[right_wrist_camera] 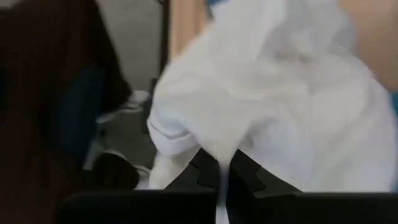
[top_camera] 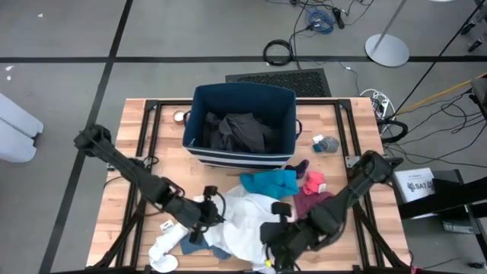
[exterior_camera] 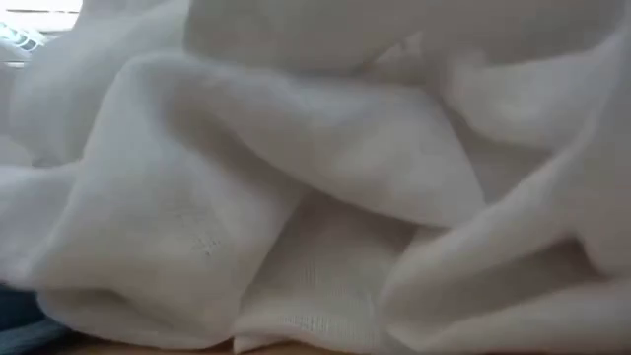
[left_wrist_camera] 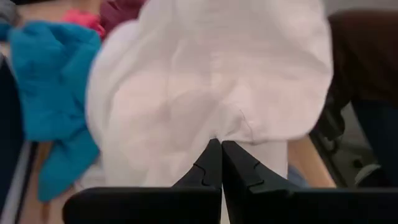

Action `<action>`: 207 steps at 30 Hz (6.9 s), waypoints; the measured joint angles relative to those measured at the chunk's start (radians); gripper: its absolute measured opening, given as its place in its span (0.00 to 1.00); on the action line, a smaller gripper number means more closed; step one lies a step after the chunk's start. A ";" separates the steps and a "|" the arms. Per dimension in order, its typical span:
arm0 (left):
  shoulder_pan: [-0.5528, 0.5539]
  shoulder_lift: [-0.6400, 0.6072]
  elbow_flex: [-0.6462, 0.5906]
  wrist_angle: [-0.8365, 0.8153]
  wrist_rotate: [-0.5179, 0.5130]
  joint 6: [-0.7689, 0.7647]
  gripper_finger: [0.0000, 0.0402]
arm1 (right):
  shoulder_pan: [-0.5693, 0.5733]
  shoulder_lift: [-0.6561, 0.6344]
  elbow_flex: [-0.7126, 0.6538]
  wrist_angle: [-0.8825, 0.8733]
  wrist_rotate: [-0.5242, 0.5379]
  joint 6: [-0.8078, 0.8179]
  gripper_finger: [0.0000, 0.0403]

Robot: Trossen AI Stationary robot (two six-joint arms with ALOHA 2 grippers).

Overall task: Sort clothes
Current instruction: Put the white polo shirt into the white and blue laundry organizer

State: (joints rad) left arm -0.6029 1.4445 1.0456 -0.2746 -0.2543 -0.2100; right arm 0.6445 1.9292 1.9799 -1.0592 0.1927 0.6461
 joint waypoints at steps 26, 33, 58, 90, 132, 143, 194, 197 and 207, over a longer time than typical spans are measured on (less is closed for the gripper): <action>0.029 0.010 -0.026 0.083 -0.140 -0.072 0.38 | -0.205 -0.113 -0.729 1.100 0.011 -0.128 0.40; 0.044 0.010 -0.025 0.083 -0.143 -0.069 0.45 | -0.215 -0.027 -0.729 1.213 0.043 -0.137 0.65; 0.053 -0.249 -0.024 0.052 -0.415 0.085 0.45 | -0.238 0.271 -0.720 1.209 -0.005 -0.227 0.68; -0.061 -0.466 -0.023 -0.194 -0.692 0.009 0.45 | -0.270 -0.037 -0.736 1.096 -0.045 -0.233 0.09; -0.065 -0.455 -0.024 -0.310 -0.711 -0.076 0.45 | -0.469 -0.613 -0.491 1.974 -0.166 -1.031 0.09; -0.065 -0.449 -0.024 -0.309 -0.708 -0.074 0.45 | -0.726 -0.360 -0.025 1.632 -0.173 -0.828 0.09; -0.065 -0.449 -0.024 -0.310 -0.691 -0.099 0.45 | -0.926 0.036 0.132 -0.159 -0.299 -0.628 0.09; -0.065 -0.449 -0.024 -0.309 -0.691 -0.099 0.45 | -0.924 0.036 0.016 -0.048 -0.302 -0.624 0.09; -0.065 -0.449 -0.024 -0.309 -0.691 -0.096 0.45 | -0.940 0.036 -0.388 0.391 -0.462 -0.559 0.09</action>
State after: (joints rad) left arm -0.6682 0.9951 1.0214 -0.5841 -0.9452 -0.3062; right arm -0.2955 1.9647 1.5922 -0.6685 -0.2692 0.0870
